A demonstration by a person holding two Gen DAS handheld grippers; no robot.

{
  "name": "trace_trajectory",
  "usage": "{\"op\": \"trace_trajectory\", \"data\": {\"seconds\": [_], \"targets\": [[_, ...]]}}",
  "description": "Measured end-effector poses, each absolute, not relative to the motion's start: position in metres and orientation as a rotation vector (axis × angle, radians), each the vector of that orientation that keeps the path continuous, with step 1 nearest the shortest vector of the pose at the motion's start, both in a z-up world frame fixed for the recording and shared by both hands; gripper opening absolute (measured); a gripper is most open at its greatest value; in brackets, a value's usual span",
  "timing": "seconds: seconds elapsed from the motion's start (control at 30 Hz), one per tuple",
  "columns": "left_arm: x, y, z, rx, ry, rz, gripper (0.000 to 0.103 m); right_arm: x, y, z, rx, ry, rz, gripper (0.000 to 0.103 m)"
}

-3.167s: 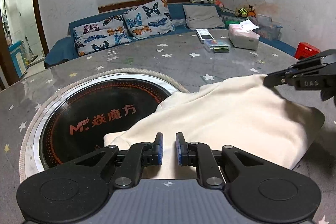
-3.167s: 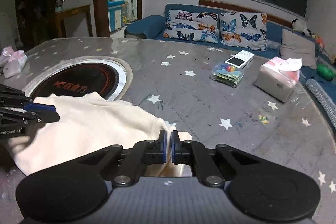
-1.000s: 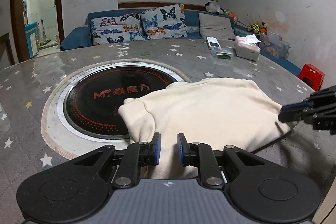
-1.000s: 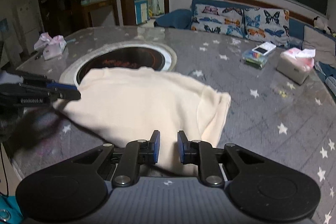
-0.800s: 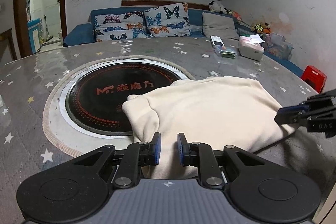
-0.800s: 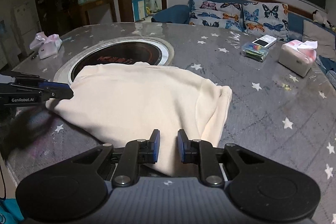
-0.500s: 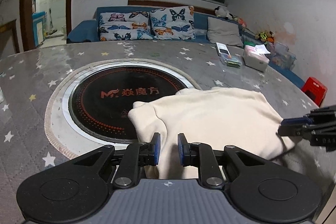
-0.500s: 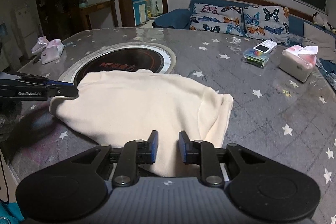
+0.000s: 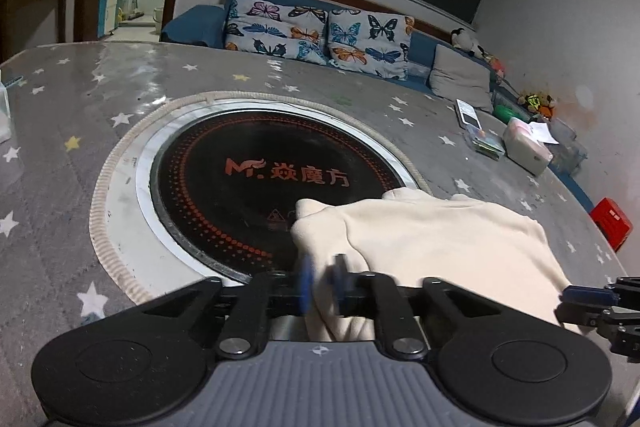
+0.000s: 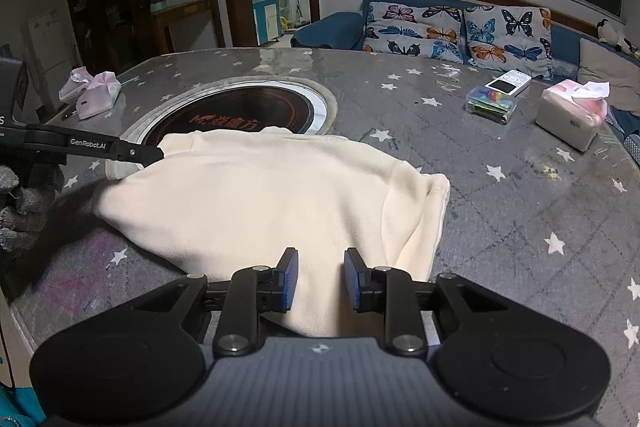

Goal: Fold clothes

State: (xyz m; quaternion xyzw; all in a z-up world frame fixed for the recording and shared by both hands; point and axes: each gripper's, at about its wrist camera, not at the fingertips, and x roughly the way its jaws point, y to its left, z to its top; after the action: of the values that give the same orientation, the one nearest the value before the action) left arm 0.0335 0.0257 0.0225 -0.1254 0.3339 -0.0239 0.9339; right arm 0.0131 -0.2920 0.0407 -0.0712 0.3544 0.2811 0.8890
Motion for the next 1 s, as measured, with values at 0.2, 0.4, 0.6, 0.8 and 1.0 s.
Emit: {"op": "trace_trajectory", "data": {"seconds": [0.2, 0.4, 0.6, 0.8, 1.0], "targets": [[0.030, 0.019, 0.020, -0.160, 0.644, 0.010, 0.005, 0.014, -0.291, 0.038, -0.147, 0.742, 0.583, 0.026], [0.032, 0.016, 0.018, -0.125, 0.652, 0.021, 0.010, 0.013, -0.291, 0.038, -0.147, 0.741, 0.577, 0.027], [0.025, 0.025, 0.032, -0.157, 0.641, 0.035, 0.016, 0.008, -0.288, 0.044, -0.148, 0.724, 0.573, 0.033], [0.009, 0.017, 0.041, -0.167, 0.629, -0.006, 0.041, 0.002, -0.285, 0.050, -0.142, 0.704, 0.564, 0.042], [-0.001, -0.001, 0.043, -0.162, 0.641, -0.053, 0.049, -0.005, -0.285, 0.056, -0.129, 0.682, 0.549, 0.052]]}}
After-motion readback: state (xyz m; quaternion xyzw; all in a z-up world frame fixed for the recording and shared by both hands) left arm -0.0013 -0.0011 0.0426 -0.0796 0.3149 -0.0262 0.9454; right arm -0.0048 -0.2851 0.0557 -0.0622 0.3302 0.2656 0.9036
